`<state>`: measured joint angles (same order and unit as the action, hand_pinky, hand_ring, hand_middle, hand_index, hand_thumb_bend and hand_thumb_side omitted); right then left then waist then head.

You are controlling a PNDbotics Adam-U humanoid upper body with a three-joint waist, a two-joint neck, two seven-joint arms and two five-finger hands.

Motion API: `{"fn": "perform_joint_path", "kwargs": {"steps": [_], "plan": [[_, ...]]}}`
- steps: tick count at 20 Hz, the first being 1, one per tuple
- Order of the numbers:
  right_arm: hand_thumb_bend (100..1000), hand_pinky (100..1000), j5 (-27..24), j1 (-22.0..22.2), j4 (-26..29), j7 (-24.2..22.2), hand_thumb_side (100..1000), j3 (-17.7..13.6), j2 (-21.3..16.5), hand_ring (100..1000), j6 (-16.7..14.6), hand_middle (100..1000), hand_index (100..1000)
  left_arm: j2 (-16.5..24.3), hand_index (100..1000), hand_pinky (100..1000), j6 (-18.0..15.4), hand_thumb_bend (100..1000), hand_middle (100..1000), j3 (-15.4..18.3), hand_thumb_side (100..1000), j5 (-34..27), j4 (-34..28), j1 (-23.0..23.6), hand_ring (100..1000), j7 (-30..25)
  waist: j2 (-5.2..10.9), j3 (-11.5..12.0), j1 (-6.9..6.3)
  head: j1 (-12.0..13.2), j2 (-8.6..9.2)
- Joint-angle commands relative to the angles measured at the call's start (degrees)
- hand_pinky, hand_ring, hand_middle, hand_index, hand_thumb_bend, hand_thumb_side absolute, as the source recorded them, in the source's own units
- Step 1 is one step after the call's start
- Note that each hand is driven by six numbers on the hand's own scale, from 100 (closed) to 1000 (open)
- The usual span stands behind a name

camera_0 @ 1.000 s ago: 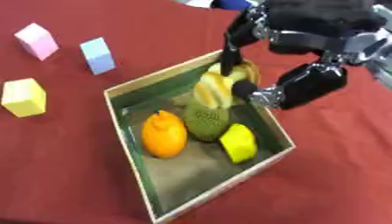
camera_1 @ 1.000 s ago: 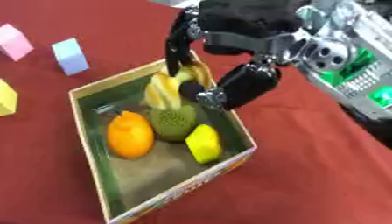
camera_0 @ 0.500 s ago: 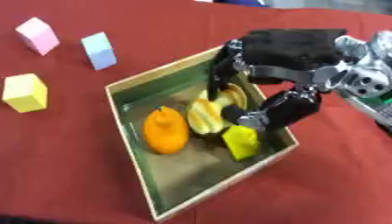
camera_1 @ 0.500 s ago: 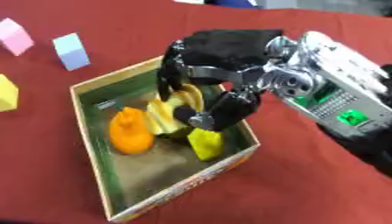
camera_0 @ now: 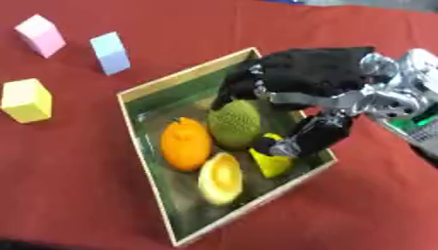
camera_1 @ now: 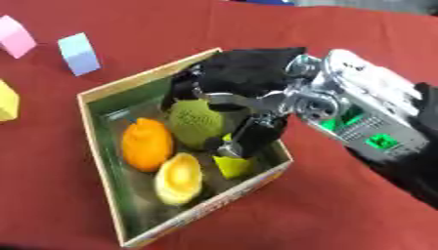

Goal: Pick up objects on the table and place them in the box.

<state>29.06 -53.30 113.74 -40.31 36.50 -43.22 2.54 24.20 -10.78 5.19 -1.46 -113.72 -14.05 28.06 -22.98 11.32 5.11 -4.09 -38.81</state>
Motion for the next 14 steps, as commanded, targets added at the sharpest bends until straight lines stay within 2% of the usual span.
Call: {"fn": "perform_joint_path", "kwargs": {"steps": [1, 4, 5, 6, 7, 11, 14], "plan": [[300, 882, 0.0, -0.3, 0.8, 0.5, 100, -1.7, -1.0, 912, -0.4, 828, 885, 0.9, 793, 761, -0.1, 148, 656, 0.3, 634, -0.1, -0.9, -0.4, 683, -0.2, 1.08, -0.1, -0.31, 0.3, -0.14], [237, 869, -1.2, -0.1, 0.8, 3.1, 100, -3.3, -1.4, 894, -0.1, 809, 872, 1.1, 793, 762, -0.1, 148, 656, 0.2, 632, -0.1, -0.9, -0.4, 683, -0.2, 1.20, -0.2, -0.36, 0.4, -0.12], [100, 867, -1.8, 0.0, 0.8, 4.5, 100, -4.1, -1.7, 890, 0.1, 808, 867, 1.2, 793, 762, -0.1, 148, 656, 0.2, 632, 0.0, -0.9, -0.5, 683, -0.3, 1.27, -0.2, -0.37, 0.4, -0.11], [141, 863, -2.5, 0.2, 0.8, 6.2, 100, -5.1, -2.1, 883, 0.4, 789, 857, 1.4, 793, 762, 0.0, 148, 657, 0.2, 629, 0.0, -0.9, -0.6, 683, -0.3, 1.38, -0.2, -0.40, 0.5, -0.12], [100, 860, -3.3, 0.4, 0.8, 7.9, 100, -6.0, -2.7, 875, 0.6, 775, 848, 1.6, 793, 762, 0.0, 148, 657, 0.1, 627, 0.1, -0.9, -0.6, 683, -0.4, 1.46, -0.3, -0.40, 0.6, -0.14], [100, 852, -8.2, 1.9, 0.8, 15.9, 100, -10.4, -6.8, 853, 1.3, 746, 836, 3.1, 794, 763, 0.2, 148, 657, -0.2, 619, 0.4, -0.9, -0.9, 684, -0.8, 1.96, -0.7, -0.41, 1.3, -0.43], [100, 851, -11.0, 3.0, 0.8, 19.2, 100, -11.9, -8.9, 851, 1.3, 744, 836, 3.7, 794, 763, 0.3, 148, 657, -0.3, 618, 0.5, -0.9, -1.1, 684, -1.0, 2.10, -0.8, -0.38, 1.5, -0.48]]}}
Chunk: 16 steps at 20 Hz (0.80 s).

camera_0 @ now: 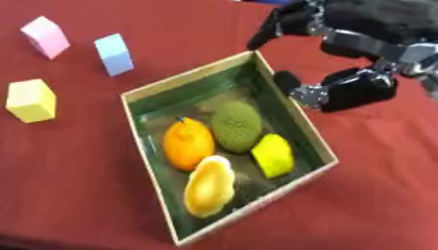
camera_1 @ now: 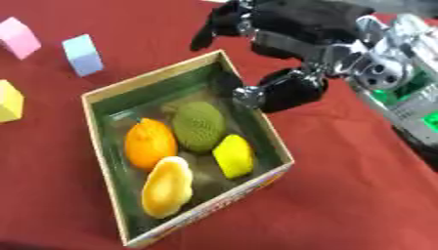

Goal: Pick up objects on the table and place them in the box.

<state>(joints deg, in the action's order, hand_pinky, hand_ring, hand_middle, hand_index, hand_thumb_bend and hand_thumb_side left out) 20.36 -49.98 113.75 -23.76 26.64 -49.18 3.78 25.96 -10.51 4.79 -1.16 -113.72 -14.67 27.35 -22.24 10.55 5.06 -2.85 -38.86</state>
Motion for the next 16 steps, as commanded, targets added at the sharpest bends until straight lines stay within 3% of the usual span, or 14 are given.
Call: {"fn": "perform_joint_path", "kwargs": {"steps": [1, 2, 3, 4, 6, 9, 16], "plan": [[100, 851, -2.6, -0.2, 0.8, 3.0, 100, -2.2, -3.1, 851, 0.0, 744, 836, 2.0, 794, 763, 0.1, 148, 657, 0.1, 618, 0.2, -0.9, -0.5, 684, -0.3, 1.36, 0.0, -0.33, 0.3, -0.43], [100, 853, -2.9, -0.1, 0.8, 3.2, 290, -2.4, -3.3, 848, 0.1, 735, 842, 2.1, 794, 763, 0.1, 144, 658, 0.0, 603, 0.2, -0.9, -0.5, 682, -0.3, 1.38, 0.0, -0.34, 0.5, -0.38], [100, 854, -3.4, 0.6, 0.6, 3.8, 333, -3.2, -3.9, 847, 0.6, 733, 843, 2.6, 794, 763, 0.1, 144, 658, 0.0, 600, 0.6, -0.9, -0.4, 682, -0.7, 1.41, -0.6, -0.46, 1.6, -0.29], [100, 854, -4.1, 1.6, 0.7, 4.5, 449, -4.3, -4.9, 844, 1.3, 725, 845, 3.7, 795, 764, 0.4, 143, 658, 0.1, 596, 1.2, -0.9, -0.2, 682, -0.9, 1.34, -1.6, -0.73, 2.6, -0.26], [100, 855, -5.7, 4.2, 0.8, 6.2, 541, -6.9, -6.7, 843, 2.9, 719, 849, 5.9, 796, 765, 1.2, 142, 658, 0.2, 589, 2.5, -0.9, -0.1, 682, -0.6, 1.13, -2.6, -1.13, 3.6, -0.17], [100, 857, -8.3, 8.5, 0.8, 8.8, 633, -11.2, -5.5, 847, 4.8, 722, 858, 8.2, 797, 766, 2.5, 137, 659, -0.1, 579, 4.0, -0.9, -0.1, 682, -0.2, 0.82, -3.2, -1.61, 4.5, -0.11], [100, 867, -14.0, 17.7, 0.8, 14.5, 728, -20.5, 0.7, 869, 3.9, 768, 886, 15.4, 804, 775, 6.9, 150, 670, -1.3, 529, 7.9, -0.9, 0.6, 691, -1.1, 0.19, -4.3, -2.48, 5.8, -0.03]]}}
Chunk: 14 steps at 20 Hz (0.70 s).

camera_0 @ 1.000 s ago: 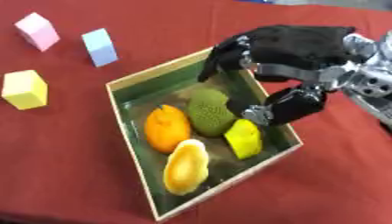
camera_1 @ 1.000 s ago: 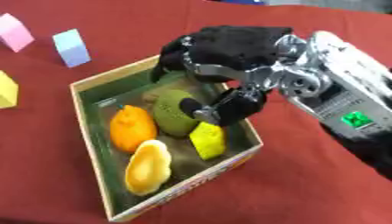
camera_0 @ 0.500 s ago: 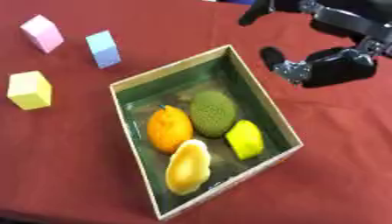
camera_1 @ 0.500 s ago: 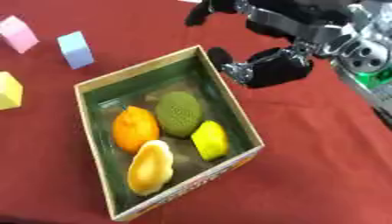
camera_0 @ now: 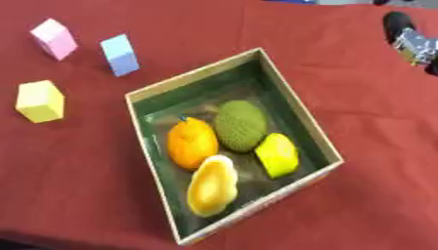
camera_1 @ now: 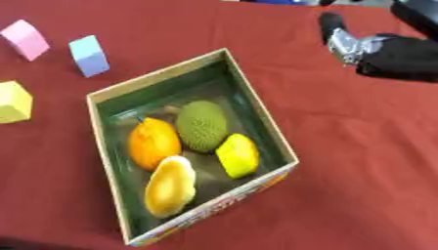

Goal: Pick up objects on the table and place them in the box.

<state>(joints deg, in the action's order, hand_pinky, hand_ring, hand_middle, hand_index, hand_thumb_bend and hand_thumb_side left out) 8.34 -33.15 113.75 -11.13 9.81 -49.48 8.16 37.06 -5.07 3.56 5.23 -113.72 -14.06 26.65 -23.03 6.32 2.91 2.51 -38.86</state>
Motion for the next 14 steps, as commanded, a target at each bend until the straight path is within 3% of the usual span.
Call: {"fn": "perform_joint_path", "kwargs": {"steps": [1, 9, 14], "plan": [[100, 869, -2.8, 2.2, 0.8, 2.7, 743, -4.9, 2.2, 874, -0.8, 775, 891, 5.5, 806, 777, 2.0, 161, 674, -0.4, 519, 2.2, -0.9, 0.1, 696, -0.8, 0.91, -0.3, -0.51, 0.6, 0.03], [100, 877, -9.3, 12.8, 0.8, 9.2, 734, -10.7, 9.9, 881, -6.7, 776, 903, 16.1, 829, 798, 8.3, 230, 697, -3.6, 449, 8.3, -0.9, 2.6, 720, -6.9, 0.91, -0.6, -1.06, 1.4, -0.29], [100, 865, -13.8, 20.1, 0.8, 13.7, 748, -13.6, 12.6, 854, -11.2, 751, 890, 23.3, 832, 808, 12.7, 265, 712, -6.4, 471, 10.1, 1.2, 3.1, 738, -11.4, 1.22, -0.4, -1.41, 1.5, -1.05]]}}
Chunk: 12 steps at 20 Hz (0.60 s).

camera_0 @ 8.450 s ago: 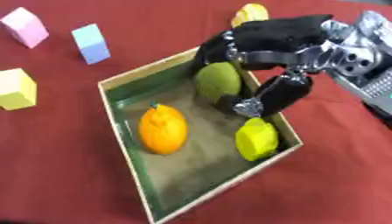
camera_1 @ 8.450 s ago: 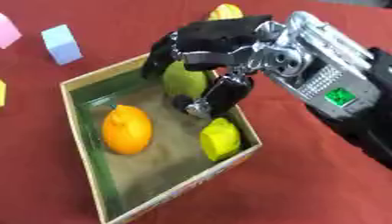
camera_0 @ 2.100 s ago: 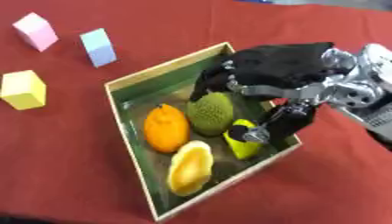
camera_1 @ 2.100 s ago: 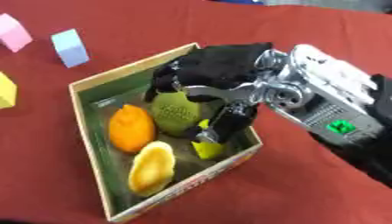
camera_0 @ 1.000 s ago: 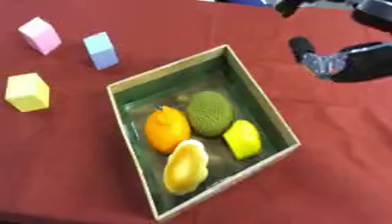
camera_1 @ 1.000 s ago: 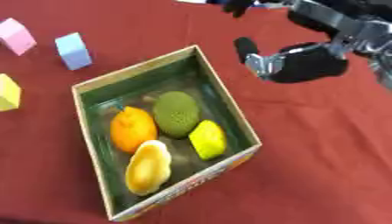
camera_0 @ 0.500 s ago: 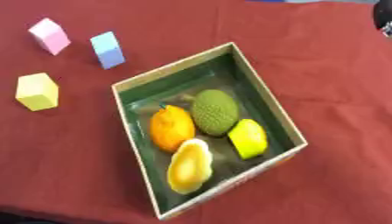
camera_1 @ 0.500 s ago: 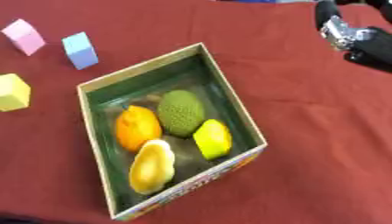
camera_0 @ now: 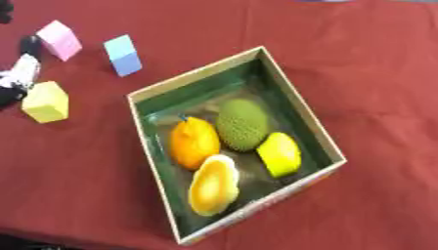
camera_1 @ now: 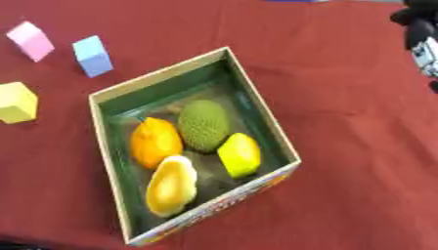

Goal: Pick up objects on the table and place them in the box.

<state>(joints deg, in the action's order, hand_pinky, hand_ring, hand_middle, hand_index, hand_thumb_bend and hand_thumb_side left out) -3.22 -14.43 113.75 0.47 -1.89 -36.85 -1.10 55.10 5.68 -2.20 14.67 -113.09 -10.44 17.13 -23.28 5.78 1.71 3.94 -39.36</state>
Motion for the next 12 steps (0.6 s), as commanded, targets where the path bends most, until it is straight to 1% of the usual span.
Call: {"fn": "perform_joint_path", "kwargs": {"steps": [1, 3, 6, 8, 10, 11, 12], "plan": [[100, 864, -3.1, 2.8, 0.8, 2.9, 748, -2.4, 0.3, 849, -2.8, 746, 888, 6.7, 832, 810, 2.8, 274, 715, -1.4, 476, 0.3, 1.2, -0.5, 741, -2.7, 1.52, 0.2, -0.35, 0.0, -0.69], [100, 861, -4.8, 5.0, 0.8, 4.4, 748, -3.0, 0.8, 840, -4.5, 737, 884, 9.5, 837, 815, 4.6, 299, 724, -2.9, 492, -0.7, 2.4, -0.5, 750, -4.5, 1.54, 0.3, -0.58, -0.2, -0.84], [100, 859, -7.3, 6.9, 0.8, 5.3, 749, -3.9, 1.4, 833, -6.9, 730, 880, 13.6, 859, 833, 6.5, 326, 756, -4.7, 531, -2.2, 3.5, -0.1, 781, -7.0, 1.48, 0.2, -0.86, -0.5, -1.05], [100, 859, -8.4, 7.5, 0.8, 5.5, 750, -4.4, 1.5, 831, -7.5, 728, 878, 16.1, 867, 840, 6.4, 342, 768, -5.4, 536, -3.2, 4.6, -0.2, 793, -8.8, 1.44, 0.2, -1.04, -0.6, -1.03], [100, 858, -9.0, 7.7, 0.8, 5.5, 749, -4.8, 1.8, 829, -7.6, 725, 877, 17.1, 878, 851, 5.5, 363, 787, -5.8, 532, -3.5, 6.3, -0.8, 811, -10.6, 1.43, 0.3, -1.19, -0.8, -0.99], [100, 858, -9.3, 7.7, 0.8, 5.5, 750, -4.9, 1.9, 828, -7.7, 723, 875, 17.4, 886, 862, 5.0, 389, 794, -6.0, 499, -3.4, 7.3, -1.2, 826, -11.4, 1.41, 0.2, -1.25, -0.8, -0.93], [100, 858, -9.5, 7.7, 0.8, 5.4, 751, -4.9, 2.0, 827, -7.7, 722, 874, 17.5, 890, 866, 4.5, 395, 799, -6.3, 477, -3.3, 8.5, -1.6, 831, -12.3, 1.38, 0.2, -1.29, -0.8, -0.86]]}}
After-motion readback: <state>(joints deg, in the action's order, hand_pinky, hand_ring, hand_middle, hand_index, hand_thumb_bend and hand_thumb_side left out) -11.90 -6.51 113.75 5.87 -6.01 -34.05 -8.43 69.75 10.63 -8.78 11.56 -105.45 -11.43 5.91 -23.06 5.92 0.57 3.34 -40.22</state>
